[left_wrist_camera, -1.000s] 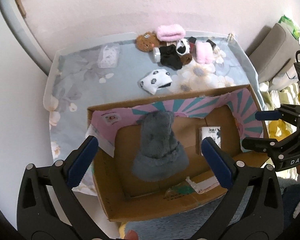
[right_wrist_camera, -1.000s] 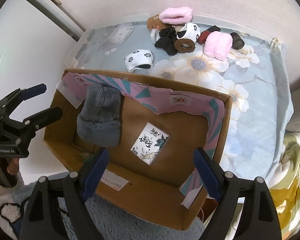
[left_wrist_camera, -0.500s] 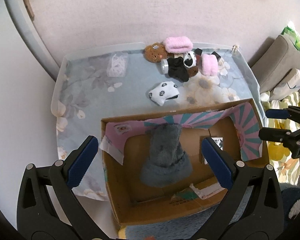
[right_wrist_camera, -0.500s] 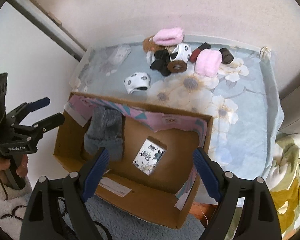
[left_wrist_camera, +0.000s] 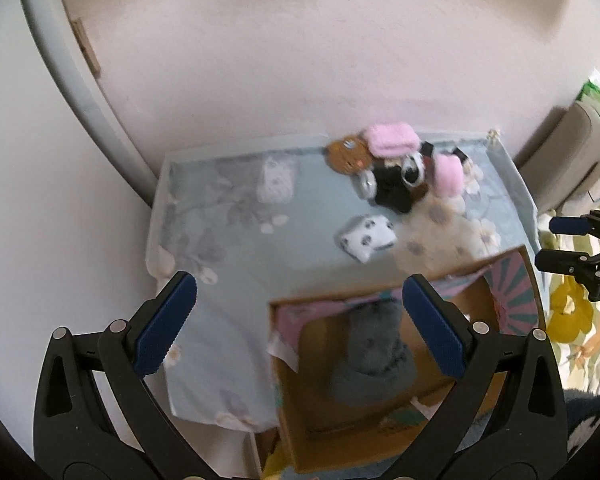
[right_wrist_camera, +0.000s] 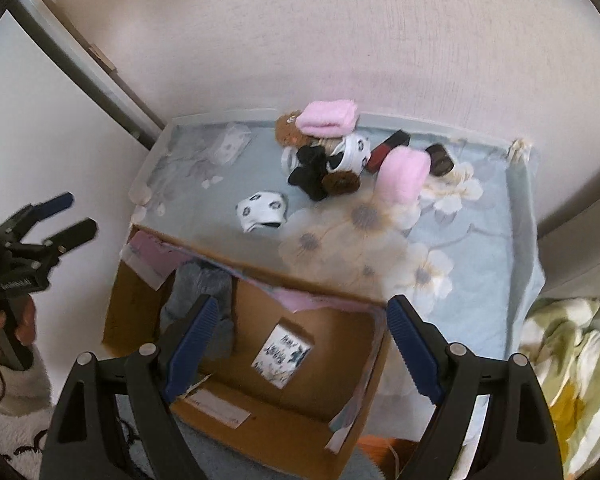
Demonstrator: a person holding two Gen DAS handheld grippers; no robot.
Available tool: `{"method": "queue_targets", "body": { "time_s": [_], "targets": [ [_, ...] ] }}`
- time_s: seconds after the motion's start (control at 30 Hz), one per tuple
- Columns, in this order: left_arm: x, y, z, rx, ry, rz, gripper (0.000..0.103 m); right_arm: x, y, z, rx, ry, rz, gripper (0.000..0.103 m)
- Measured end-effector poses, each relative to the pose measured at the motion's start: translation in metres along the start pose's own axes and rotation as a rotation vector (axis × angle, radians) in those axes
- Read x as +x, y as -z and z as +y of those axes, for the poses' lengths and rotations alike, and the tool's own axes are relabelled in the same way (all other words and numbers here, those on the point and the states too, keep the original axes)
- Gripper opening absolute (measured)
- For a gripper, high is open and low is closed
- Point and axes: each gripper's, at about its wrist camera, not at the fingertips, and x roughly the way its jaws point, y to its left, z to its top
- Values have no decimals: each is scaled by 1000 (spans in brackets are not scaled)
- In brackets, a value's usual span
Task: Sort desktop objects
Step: 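Withdraw both grippers from the box back toward the tray, then grasp the clear cable box with the left gripper while the right gripper grasps the pink fuzzy pad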
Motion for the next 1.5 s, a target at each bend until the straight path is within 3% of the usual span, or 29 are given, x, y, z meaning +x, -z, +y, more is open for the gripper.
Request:
{"method": "queue_targets", "body": {
  "time_s": [0.33,0.5,0.67,0.8,1.0,1.33,1.5],
  "targets": [
    [14,-54,27,47,-42,-48,103,4,-61,3,29,8,-59,84],
    [57,-84,38,73,1,-23,103,35,-99,-2,9,77,-116,84],
    [118,-101,48,93,40,-5,103,83,-134,-20,104,40,-134,84],
    [164,-102,51,100,75,26,103,114,-152,-33,227,-11,-128,84],
    [213,-91,43,119,77,58,102,146,-166,-39,280,17,-127,84],
    [241,-84,46,70,84,59,101,169,-172,-45,333,44,-132,84],
    [247,-82,40,70,94,61,94,172,-174,-47,328,53,-138,84]
  ]
}}
